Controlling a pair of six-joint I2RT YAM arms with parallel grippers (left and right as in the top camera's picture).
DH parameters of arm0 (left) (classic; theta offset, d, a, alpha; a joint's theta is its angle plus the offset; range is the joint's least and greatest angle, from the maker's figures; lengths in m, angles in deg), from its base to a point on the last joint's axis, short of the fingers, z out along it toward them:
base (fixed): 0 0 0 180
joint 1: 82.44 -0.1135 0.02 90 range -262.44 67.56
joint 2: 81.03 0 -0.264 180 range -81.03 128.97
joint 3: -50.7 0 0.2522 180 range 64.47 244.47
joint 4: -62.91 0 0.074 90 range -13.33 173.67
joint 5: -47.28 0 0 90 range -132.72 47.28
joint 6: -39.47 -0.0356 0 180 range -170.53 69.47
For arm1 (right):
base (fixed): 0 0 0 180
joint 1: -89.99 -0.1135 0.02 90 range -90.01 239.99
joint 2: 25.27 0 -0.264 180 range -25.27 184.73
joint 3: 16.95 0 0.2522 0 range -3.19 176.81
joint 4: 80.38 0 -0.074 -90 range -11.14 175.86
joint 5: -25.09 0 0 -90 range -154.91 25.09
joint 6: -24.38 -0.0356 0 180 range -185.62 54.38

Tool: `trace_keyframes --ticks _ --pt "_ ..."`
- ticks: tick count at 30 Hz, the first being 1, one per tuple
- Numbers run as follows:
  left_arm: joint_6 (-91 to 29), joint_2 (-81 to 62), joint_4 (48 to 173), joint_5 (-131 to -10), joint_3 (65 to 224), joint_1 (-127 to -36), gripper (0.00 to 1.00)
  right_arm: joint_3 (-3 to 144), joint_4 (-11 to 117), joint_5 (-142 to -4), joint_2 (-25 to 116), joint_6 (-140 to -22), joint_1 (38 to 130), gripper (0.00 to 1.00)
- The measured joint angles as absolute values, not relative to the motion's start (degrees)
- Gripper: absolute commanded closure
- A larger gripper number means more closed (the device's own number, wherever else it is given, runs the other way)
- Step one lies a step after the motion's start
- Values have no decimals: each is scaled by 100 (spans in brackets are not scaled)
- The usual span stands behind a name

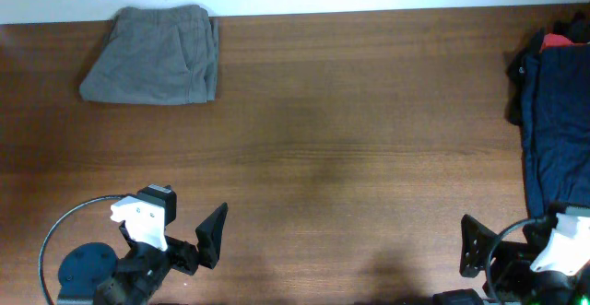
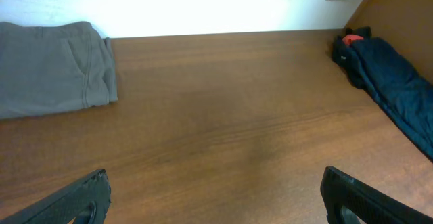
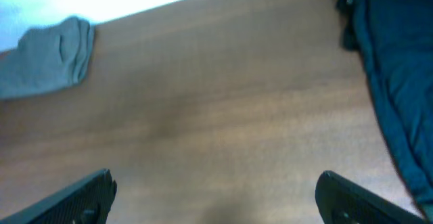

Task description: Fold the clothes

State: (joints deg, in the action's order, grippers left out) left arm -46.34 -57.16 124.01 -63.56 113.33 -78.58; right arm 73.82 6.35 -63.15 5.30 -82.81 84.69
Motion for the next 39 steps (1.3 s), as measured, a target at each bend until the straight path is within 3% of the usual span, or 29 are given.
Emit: trace_keyframes --ticks 20,29,39 --pt "-4619 -5716 12398 -6358 11309 -7858 1 1756 6500 -6927 -1841 -7208 8574 1" --pt "-4619 -5716 12398 -6358 11309 -7858 1 574 7868 -7084 -2421 -7037 8596 1" --pt "-4619 -5716 12398 -6358 11309 -7858 1 56 8526 -7104 -2442 -7028 8967 1"
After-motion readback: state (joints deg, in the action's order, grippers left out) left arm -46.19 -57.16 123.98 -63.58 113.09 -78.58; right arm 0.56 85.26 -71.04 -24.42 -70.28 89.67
